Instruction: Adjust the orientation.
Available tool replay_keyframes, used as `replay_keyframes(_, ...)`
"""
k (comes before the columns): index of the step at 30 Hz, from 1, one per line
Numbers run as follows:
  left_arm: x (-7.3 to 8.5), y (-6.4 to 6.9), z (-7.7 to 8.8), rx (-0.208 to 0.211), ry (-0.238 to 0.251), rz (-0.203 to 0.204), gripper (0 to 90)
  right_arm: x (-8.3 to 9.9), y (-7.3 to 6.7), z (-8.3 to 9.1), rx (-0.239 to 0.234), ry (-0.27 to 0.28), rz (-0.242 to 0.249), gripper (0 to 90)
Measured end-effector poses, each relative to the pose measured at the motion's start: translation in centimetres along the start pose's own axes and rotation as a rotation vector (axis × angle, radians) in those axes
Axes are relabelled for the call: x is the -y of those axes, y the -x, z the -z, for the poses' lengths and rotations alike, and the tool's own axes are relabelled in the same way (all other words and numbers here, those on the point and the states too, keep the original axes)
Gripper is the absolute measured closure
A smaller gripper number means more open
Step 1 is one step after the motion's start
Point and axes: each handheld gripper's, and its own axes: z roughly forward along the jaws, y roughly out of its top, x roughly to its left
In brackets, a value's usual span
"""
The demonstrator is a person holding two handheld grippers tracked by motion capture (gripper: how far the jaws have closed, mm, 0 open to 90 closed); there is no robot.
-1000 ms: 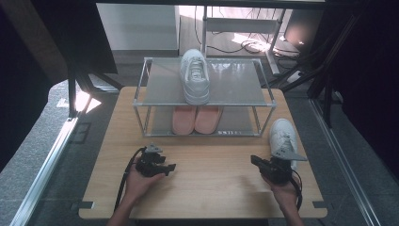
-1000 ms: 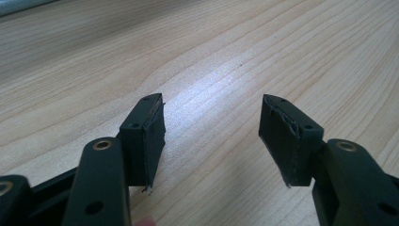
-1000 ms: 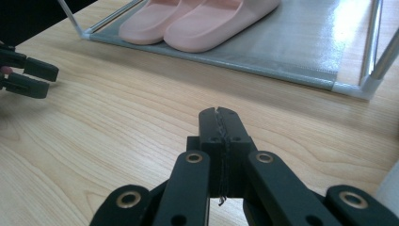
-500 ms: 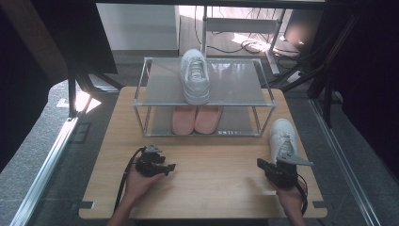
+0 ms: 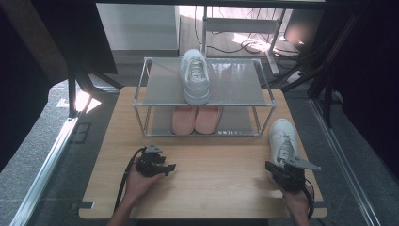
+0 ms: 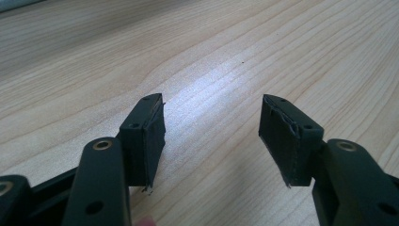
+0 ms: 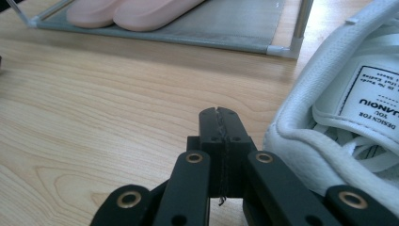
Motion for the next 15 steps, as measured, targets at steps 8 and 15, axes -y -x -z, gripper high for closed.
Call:
replay_keyframes(8,0.01,-0.03,0.07,-0.003,0.002,0.005,41.8,0.2,0.22,0.31,0.012,-0.004,0.006,90.0)
replay_keyframes(15,0.01,0.0,0.06,-0.002,0.001,0.003,41.8,0.19,0.3,0.38,0.01,-0.004,0.003,90.0)
